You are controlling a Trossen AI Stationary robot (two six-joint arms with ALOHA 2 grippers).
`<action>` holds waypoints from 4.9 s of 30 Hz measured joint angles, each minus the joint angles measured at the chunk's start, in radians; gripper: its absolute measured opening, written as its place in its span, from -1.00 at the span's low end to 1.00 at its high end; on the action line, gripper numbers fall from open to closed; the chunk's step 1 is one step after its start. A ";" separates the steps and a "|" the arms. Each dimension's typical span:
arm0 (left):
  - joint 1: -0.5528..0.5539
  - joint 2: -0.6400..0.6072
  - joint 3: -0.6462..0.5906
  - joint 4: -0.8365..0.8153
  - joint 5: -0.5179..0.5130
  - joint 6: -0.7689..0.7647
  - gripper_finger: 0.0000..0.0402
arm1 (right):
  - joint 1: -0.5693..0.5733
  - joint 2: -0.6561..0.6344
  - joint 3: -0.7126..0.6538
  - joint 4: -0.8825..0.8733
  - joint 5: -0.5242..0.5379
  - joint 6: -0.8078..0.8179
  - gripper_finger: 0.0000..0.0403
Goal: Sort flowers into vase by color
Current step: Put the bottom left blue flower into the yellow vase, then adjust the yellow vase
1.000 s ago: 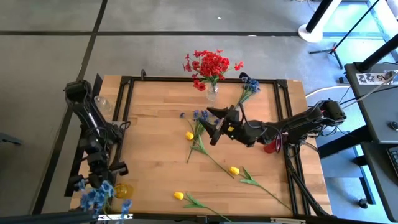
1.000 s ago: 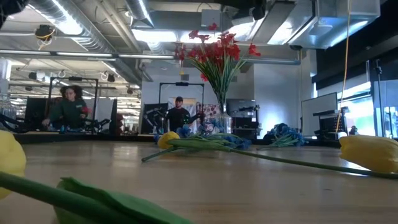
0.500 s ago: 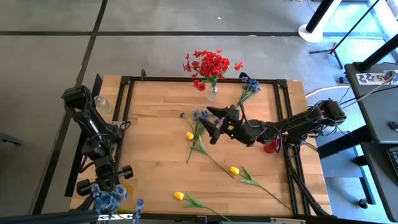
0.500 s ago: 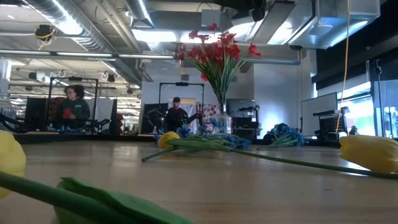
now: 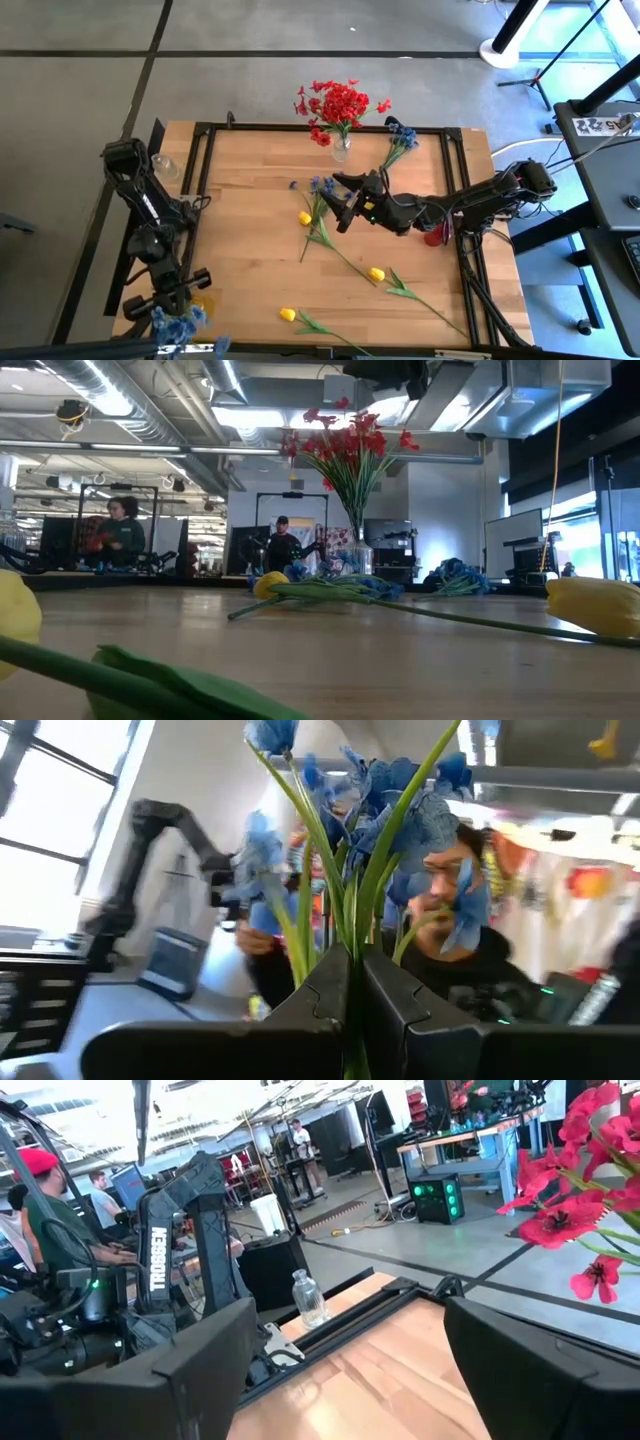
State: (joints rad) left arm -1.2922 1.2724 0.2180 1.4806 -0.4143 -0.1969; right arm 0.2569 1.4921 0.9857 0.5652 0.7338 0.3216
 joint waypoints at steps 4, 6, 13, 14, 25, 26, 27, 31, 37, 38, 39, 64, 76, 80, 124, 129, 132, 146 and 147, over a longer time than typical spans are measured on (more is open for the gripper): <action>-0.018 0.000 0.000 -0.007 -0.032 0.031 -0.95 | 0.000 0.000 0.000 0.000 -0.001 0.000 0.61; -0.029 0.000 0.000 -0.014 -0.040 0.046 -0.95 | 0.000 0.000 0.000 0.001 -0.011 0.000 0.61; -0.068 -0.005 -0.035 -0.053 -0.163 0.050 -0.95 | 0.000 0.000 0.000 -0.002 -0.038 0.000 0.61; -0.077 -0.011 -0.051 -0.046 -0.184 0.050 -0.95 | 0.000 0.000 0.000 -0.004 -0.038 0.000 0.61; -0.196 -0.154 -0.210 -0.047 -0.398 -0.007 -0.68 | 0.000 0.000 0.000 -0.022 -0.064 0.004 0.61; -0.206 -0.167 -0.211 -0.060 -0.410 0.003 -0.64 | 0.000 0.000 0.000 -0.022 -0.065 0.004 0.61; -0.215 -0.178 -0.211 -0.067 -0.416 0.016 -0.60 | 0.000 0.000 0.000 -0.022 -0.065 0.003 0.61; -0.253 -0.219 -0.211 -0.093 -0.419 0.049 -0.50 | -0.002 0.000 0.000 -0.021 -0.066 -0.016 0.61; -0.299 -0.281 -0.211 -0.153 -0.496 0.051 -0.47 | -0.009 0.000 0.000 -0.021 -0.073 -0.066 0.61; -0.308 -0.294 -0.211 -0.164 -0.506 0.051 -0.47 | -0.010 0.000 0.000 -0.021 -0.073 -0.069 0.61; -0.319 -0.306 -0.208 -0.182 -0.531 0.050 -0.47 | -0.011 0.000 0.000 -0.022 -0.073 -0.069 0.61; -0.440 -0.534 0.045 -1.121 -0.841 -0.467 -0.47 | -0.015 0.000 0.000 -0.211 -0.256 -0.102 0.61; -0.326 -0.554 0.045 -1.203 -0.554 -0.974 -0.31 | -0.016 0.000 0.000 -0.169 -0.255 -0.122 0.61; -0.320 -0.555 0.045 -1.241 -0.513 -0.973 -0.20 | -0.016 0.000 0.000 -0.147 -0.248 -0.122 0.61; 0.289 -0.716 0.238 -1.878 0.138 -0.633 -0.03 | -0.042 0.000 0.000 -0.189 -0.220 -0.125 0.61; 0.398 -0.716 0.348 -2.086 0.134 -0.596 -0.03 | -0.042 0.000 0.000 -0.219 -0.220 -0.125 0.61; 0.472 -0.717 0.385 -2.082 0.090 -0.538 -0.03 | -0.041 0.000 0.000 -0.235 -0.224 -0.125 0.61; 0.818 -0.486 0.441 -2.015 0.271 -0.389 -0.03 | -0.040 0.093 0.000 -0.363 -0.283 -0.111 0.61; 0.831 -0.452 0.469 -2.065 0.290 -0.377 -0.03 | -0.040 0.108 0.000 -0.359 -0.283 -0.113 0.61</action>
State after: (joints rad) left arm -0.4615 0.8208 0.6871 -0.5849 -0.1245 -0.5738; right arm 0.2165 1.6004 0.9859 0.2057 0.4511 0.2091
